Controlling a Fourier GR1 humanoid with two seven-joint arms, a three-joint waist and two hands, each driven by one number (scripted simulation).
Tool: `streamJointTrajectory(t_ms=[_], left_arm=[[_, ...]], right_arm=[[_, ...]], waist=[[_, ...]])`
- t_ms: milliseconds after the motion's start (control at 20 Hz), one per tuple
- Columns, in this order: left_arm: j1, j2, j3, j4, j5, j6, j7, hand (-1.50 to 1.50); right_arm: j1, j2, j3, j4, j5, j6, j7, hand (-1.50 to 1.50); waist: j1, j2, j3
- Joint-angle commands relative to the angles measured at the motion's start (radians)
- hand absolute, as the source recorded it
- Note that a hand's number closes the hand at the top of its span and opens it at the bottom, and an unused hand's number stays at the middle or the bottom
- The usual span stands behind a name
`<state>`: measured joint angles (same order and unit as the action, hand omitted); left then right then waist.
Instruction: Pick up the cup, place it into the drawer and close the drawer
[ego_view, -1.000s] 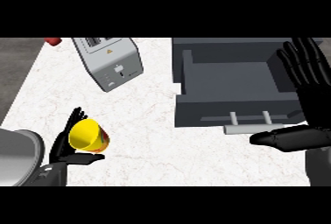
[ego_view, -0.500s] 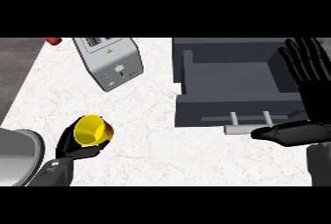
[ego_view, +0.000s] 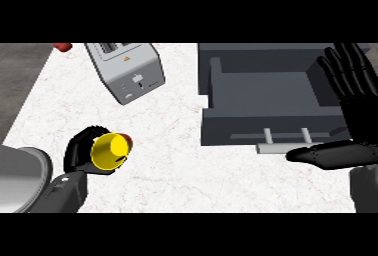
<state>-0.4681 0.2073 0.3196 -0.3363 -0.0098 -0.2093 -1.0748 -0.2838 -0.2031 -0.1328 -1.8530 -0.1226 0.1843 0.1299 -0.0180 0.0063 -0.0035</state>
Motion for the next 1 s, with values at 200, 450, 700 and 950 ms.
streamJointTrajectory(t_ms=[200,450,700,950], left_arm=[[-0.076,-0.043,0.073,-0.025,0.081,-0.006,-0.113,1.5],[-0.138,-0.1,-0.008,-0.123,0.039,0.024,-0.012,1.5],[-0.227,-0.19,-0.066,-0.307,0.044,0.098,0.168,1.5],[-0.341,-0.205,-0.136,-0.463,0.073,0.11,0.42,1.5]], right_arm=[[-0.006,-0.013,-0.034,0.028,-0.015,0.008,-0.025,-1.5],[-0.046,-0.024,0.003,-0.026,-0.008,-0.004,0.091,-1.5],[0.014,-0.028,-0.04,-0.039,-0.014,-0.004,0.042,-1.5],[0.023,-0.003,-0.026,0.02,0.033,-0.016,-0.039,-1.5]], waist=[[0.0,0.001,0.001],[0.012,-0.007,0.003],[0.027,-0.017,0.005],[0.032,-0.018,0.005]])
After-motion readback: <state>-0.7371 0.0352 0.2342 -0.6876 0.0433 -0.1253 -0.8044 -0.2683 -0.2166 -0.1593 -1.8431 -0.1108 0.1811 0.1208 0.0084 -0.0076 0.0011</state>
